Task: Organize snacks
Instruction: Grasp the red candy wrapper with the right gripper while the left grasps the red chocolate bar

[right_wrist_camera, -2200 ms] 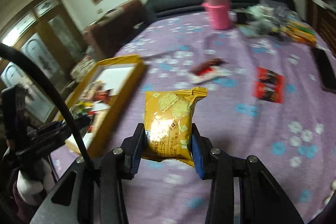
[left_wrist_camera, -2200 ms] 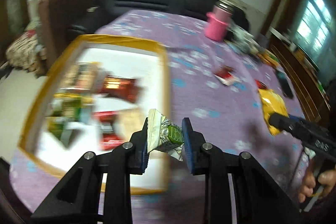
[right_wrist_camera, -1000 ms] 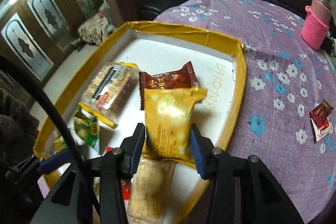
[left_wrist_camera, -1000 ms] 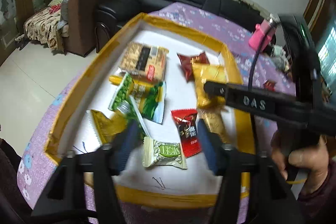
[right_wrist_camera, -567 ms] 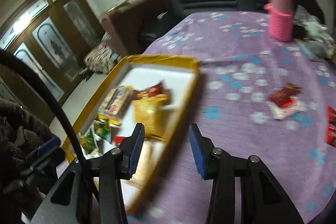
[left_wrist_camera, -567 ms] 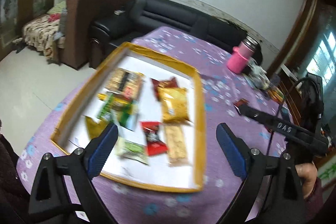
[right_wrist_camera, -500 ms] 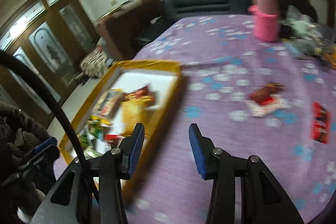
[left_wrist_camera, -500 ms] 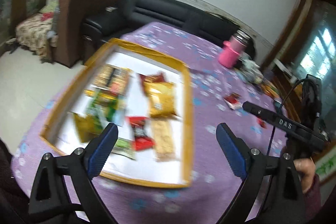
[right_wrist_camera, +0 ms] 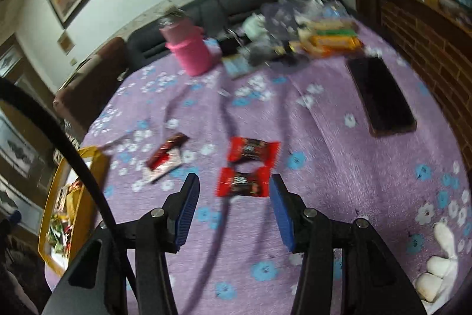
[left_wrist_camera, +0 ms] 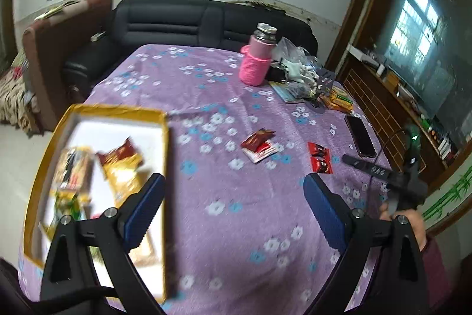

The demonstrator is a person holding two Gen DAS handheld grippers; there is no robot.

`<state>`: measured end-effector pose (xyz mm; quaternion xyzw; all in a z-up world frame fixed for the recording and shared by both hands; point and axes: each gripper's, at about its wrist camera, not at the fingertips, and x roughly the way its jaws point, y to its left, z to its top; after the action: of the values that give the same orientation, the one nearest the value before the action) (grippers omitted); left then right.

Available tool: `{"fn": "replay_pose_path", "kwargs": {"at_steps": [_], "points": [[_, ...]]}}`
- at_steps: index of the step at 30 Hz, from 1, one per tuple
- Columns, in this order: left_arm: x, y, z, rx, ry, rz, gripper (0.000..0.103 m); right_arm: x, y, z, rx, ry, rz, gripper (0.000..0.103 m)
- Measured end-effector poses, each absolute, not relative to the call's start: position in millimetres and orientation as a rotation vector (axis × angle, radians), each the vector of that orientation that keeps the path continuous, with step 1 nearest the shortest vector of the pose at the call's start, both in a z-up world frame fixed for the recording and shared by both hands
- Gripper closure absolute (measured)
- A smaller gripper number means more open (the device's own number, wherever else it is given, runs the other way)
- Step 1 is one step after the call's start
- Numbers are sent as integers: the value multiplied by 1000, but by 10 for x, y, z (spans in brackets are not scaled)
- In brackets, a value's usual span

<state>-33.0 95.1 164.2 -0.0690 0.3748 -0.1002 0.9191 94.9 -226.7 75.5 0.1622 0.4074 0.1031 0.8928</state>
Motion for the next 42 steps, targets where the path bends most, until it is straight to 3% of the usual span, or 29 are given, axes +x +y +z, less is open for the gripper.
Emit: {"fn": "replay_pose_path", "kwargs": {"at_steps": [12,14,20,30,33,35,36,37,42], "points": [[808,441,1125,-94,922,-215,9,1272,-1965,303,298,878,174,50],[997,371,988,-90,952,-211,10,1265,-1899,280,238,860,159,61],[1433,136,652,-19,1008,-266,14,1211,-1882,293,192,829,199,75],[1794,42,214,47,1076,-307,16,1190,-1966,383,299,829,297,76],[1729,-35,218,119,1032,-301,34,1193,-1972,391,328,829,322,76],[1708,-50,249,131,1023,-310,77,1191,-1969,398,333,823,328,76],[1708,-33,265,119,1032,-310,86,1191,-1968,402,332,819,330,76],[1708,-13,277,105,1039,-307,91,1191,-1963,404,331,816,331,76],[1611,69,305,65,1029,-298,91,1169,-1968,410,326,807,335,76]]}}
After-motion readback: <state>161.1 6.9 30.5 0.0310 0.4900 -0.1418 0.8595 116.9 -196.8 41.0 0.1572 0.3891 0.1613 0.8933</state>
